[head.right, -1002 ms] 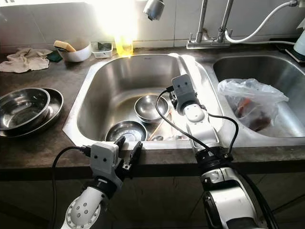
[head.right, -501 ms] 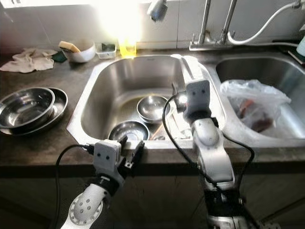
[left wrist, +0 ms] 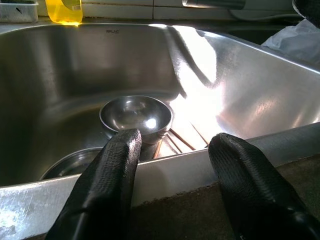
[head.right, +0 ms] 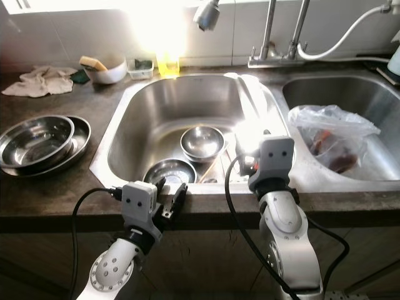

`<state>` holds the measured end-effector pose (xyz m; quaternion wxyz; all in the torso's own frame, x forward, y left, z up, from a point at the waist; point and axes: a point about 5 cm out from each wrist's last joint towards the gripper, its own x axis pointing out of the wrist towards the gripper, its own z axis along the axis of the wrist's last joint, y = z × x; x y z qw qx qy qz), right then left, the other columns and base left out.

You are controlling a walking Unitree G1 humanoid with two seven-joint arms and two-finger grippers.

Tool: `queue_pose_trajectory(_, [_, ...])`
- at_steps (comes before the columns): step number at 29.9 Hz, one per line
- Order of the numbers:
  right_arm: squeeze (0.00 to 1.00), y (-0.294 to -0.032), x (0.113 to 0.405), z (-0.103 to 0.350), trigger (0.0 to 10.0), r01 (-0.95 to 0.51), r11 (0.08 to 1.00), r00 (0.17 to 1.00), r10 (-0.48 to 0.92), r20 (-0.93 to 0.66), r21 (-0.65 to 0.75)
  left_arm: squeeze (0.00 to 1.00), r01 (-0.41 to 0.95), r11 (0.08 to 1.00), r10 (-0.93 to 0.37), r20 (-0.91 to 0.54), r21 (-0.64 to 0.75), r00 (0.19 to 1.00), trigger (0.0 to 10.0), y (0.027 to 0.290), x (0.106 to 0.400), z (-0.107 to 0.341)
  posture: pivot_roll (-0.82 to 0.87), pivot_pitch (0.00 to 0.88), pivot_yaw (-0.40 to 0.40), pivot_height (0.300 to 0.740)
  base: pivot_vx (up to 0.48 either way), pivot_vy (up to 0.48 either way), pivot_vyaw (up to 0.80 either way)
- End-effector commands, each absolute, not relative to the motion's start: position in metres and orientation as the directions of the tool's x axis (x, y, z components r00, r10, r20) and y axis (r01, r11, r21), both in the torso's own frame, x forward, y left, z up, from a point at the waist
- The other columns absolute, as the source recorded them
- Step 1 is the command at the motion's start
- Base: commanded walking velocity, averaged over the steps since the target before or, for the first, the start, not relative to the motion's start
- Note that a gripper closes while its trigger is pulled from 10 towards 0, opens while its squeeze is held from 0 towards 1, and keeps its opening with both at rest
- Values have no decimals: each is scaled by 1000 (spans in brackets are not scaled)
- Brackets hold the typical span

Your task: Kitchen organization

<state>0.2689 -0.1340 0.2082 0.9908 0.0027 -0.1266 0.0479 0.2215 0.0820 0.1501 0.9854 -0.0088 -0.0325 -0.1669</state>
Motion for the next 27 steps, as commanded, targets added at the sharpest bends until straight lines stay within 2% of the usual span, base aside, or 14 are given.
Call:
queue_pose_trajectory(1, [0,-132,267,215,10000,-104,995,957,100,272,0,0,312,950,-311,78,-2,947,10000,86,225,152,89,74,4,740,0,0,0])
queue_pose_trajectory(4, [0,-130,270,220,10000,-112,994,951,109,289,-8,0,321,947,-321,82,11,943,10000,85,227,152,88,66,3,740,0,249,169])
queue_pose_trajectory(9, [0,-128,269,222,10000,-117,993,950,116,291,-16,0,322,947,-321,89,5,943,10000,86,227,153,89,60,3,740,0,460,800])
queue_pose_trajectory(27, [0,-125,272,225,10000,-124,992,951,121,284,-7,0,332,943,-331,87,7,940,10000,85,228,151,84,58,12,740,0,0,800])
